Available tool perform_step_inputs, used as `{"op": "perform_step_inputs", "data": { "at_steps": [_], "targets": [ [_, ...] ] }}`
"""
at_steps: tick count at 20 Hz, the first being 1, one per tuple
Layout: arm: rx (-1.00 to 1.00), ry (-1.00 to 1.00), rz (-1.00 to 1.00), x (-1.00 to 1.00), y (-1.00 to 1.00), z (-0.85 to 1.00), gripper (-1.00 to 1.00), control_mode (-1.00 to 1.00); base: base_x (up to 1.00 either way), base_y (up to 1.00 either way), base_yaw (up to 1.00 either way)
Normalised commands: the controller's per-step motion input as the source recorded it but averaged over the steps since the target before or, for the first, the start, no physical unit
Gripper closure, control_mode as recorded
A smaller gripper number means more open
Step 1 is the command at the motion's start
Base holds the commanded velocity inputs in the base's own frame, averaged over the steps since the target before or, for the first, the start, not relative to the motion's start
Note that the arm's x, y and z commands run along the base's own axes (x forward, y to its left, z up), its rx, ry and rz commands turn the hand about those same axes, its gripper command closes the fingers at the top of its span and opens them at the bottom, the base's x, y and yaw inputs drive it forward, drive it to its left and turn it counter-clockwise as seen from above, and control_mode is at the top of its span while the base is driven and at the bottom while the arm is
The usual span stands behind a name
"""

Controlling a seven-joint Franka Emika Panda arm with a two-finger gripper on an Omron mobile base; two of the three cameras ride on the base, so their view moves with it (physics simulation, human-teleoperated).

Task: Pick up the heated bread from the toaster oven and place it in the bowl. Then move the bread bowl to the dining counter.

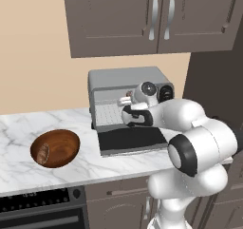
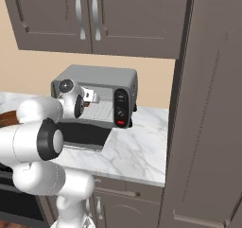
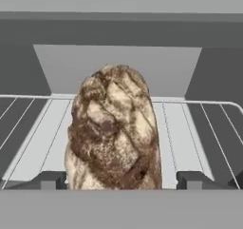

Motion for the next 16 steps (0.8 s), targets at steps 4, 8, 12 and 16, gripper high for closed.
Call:
{"op": "perform_step_inputs", "data": {
  "at_steps": [4, 8, 12, 16],
  "targets": [
    [0.0, 0.0, 0.0, 0.0, 0.0, 0.0, 1.0, -1.0, 0.0, 0.0, 0.0],
    [0.0, -0.01, 0.0, -0.42, 0.0, 0.0, 1.0, -1.0, 0.0, 0.0, 0.0],
    [0.01, 0.0, 0.02, -0.98, -0.06, 0.03, 1.0, -1.0, 0.0, 0.0, 0.0],
    [0.04, -0.05, 0.08, -1.0, 0.0, 0.49, 1.0, -1.0, 0.0, 0.0, 0.0]
  ]
}}
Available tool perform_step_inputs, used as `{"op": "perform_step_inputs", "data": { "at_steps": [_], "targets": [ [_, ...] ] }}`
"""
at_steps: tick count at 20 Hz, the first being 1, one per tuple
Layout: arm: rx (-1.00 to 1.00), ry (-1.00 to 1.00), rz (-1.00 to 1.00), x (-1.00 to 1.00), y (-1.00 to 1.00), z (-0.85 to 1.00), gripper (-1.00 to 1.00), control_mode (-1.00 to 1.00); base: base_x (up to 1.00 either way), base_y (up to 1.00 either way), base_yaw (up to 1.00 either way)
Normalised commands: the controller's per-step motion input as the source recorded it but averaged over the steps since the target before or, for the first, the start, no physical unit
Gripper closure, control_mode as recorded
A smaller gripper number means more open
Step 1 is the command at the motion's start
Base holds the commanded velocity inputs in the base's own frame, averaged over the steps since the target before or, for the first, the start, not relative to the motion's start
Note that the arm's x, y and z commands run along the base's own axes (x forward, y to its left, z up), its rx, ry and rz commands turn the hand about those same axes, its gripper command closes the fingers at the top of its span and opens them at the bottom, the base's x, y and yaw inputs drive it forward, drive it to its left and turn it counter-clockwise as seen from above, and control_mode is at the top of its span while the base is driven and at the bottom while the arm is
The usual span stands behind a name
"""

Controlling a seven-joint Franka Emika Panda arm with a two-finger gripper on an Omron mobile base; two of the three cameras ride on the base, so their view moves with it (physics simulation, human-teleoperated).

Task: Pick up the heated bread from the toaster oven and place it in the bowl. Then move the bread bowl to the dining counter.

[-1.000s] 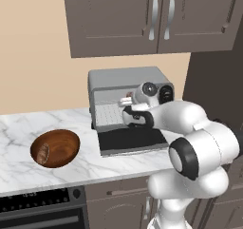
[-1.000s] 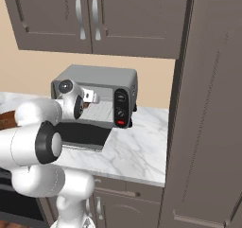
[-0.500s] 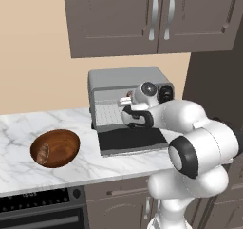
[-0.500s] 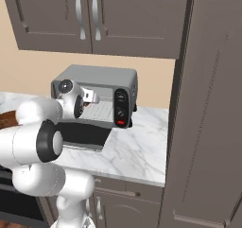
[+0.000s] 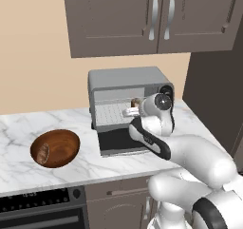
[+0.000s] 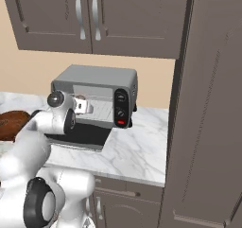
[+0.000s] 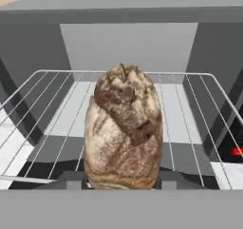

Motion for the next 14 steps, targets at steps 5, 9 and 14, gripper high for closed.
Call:
{"op": "perform_step_inputs", "data": {
  "at_steps": [5, 9, 14],
  "targets": [
    [0.0, -0.01, 0.19, -1.0, 0.07, 0.98, 1.0, -1.0, 0.0, 0.0, 0.0],
    [0.0, 0.09, 0.23, -1.0, 0.31, 1.0, 1.0, -1.0, 0.0, 0.0, 0.0],
    [-0.1, 0.18, 0.24, -1.0, 0.55, 0.99, 1.0, -1.0, 0.0, 0.0, 0.0]
  ]
}}
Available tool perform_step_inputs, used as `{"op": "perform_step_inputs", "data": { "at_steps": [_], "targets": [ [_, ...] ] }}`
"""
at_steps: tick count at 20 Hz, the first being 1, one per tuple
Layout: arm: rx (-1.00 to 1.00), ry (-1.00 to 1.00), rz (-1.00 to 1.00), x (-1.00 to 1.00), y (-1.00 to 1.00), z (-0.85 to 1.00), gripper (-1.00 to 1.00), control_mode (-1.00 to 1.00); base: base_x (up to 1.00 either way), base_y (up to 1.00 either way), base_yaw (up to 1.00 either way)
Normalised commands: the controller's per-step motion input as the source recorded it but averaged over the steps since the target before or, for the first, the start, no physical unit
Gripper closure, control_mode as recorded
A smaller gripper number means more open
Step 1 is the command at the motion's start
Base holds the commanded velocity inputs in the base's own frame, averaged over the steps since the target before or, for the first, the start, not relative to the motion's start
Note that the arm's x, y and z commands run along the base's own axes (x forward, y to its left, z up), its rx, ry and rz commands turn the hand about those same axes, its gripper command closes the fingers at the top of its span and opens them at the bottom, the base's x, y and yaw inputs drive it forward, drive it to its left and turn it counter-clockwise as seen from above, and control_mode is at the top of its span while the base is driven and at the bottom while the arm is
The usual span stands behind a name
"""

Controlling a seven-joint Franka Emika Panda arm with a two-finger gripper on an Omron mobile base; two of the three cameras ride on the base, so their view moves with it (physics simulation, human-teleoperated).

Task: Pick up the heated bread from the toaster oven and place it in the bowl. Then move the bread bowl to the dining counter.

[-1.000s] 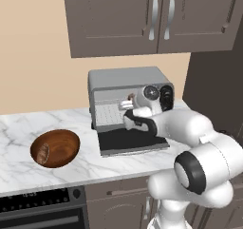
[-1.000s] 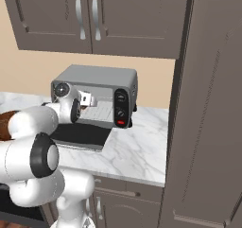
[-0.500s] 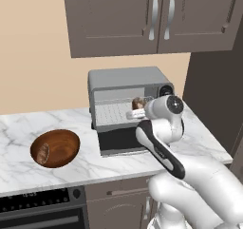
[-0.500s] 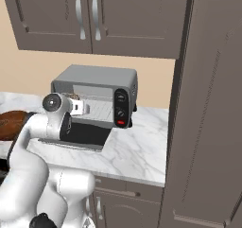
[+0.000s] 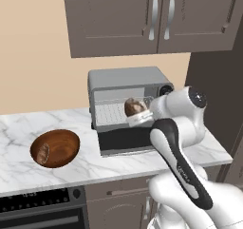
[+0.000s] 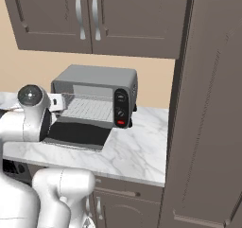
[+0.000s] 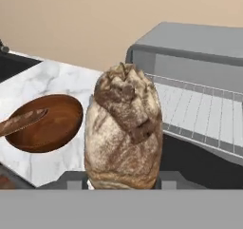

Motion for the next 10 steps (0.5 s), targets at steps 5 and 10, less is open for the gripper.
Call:
{"op": "perform_step_inputs", "data": {
  "at_steps": [5, 10],
  "targets": [
    [-0.18, 0.19, 0.21, -0.84, 0.72, 0.41, 1.0, -1.0, 0.0, 0.0, 0.0],
    [-0.03, 0.07, 0.22, -0.28, 0.66, -0.24, 1.0, -1.0, 0.0, 0.0, 0.0]
  ]
}}
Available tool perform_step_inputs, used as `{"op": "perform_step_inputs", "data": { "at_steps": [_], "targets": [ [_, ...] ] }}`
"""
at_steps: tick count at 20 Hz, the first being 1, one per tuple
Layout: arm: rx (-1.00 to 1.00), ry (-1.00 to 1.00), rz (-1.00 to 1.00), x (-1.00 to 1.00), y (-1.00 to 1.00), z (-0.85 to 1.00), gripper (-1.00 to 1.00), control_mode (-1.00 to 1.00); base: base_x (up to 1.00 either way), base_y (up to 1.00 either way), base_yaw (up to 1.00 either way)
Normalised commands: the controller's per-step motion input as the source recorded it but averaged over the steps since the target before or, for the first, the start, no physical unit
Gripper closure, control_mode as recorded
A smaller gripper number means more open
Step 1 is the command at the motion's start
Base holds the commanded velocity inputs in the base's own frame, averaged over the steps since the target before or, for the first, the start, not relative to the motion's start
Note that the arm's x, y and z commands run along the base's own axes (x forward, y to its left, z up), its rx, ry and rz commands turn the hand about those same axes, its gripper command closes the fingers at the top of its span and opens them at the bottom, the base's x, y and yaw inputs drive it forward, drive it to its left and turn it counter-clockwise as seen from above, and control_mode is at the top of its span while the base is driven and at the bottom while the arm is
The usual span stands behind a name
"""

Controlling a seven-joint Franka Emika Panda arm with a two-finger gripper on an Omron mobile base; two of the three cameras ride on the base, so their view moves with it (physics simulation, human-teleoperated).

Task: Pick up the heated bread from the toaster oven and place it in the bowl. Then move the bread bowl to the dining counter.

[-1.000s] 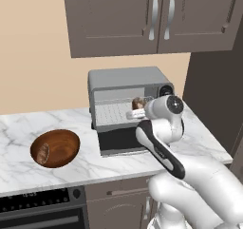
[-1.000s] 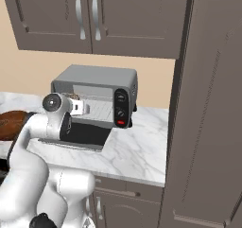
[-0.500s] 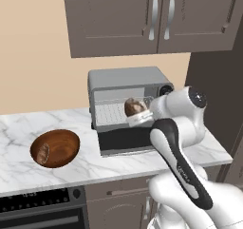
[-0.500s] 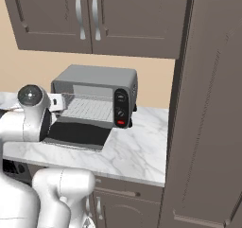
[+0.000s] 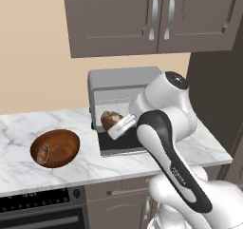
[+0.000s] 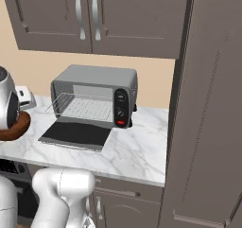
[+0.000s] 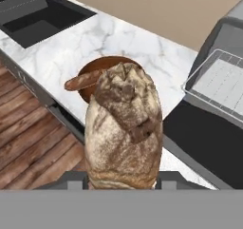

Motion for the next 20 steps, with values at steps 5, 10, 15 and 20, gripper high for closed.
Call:
{"op": "perform_step_inputs", "data": {
  "at_steps": [5, 10, 15, 20],
  "targets": [
    [0.0, 0.0, 0.12, -0.01, 0.9, -0.6, 1.0, -1.0, 0.0, 0.0, 0.0],
    [-0.03, 0.0, 0.0, 0.17, 0.82, -0.25, 1.0, -1.0, 0.0, 0.0, 0.0],
    [-0.06, 0.0, -0.02, 0.49, 0.7, -0.2, 1.0, -1.0, 0.0, 0.0, 0.0],
    [-0.1, 0.0, -0.02, 0.54, 0.53, -0.24, 1.0, -1.0, 0.0, 0.0, 0.0]
  ]
}}
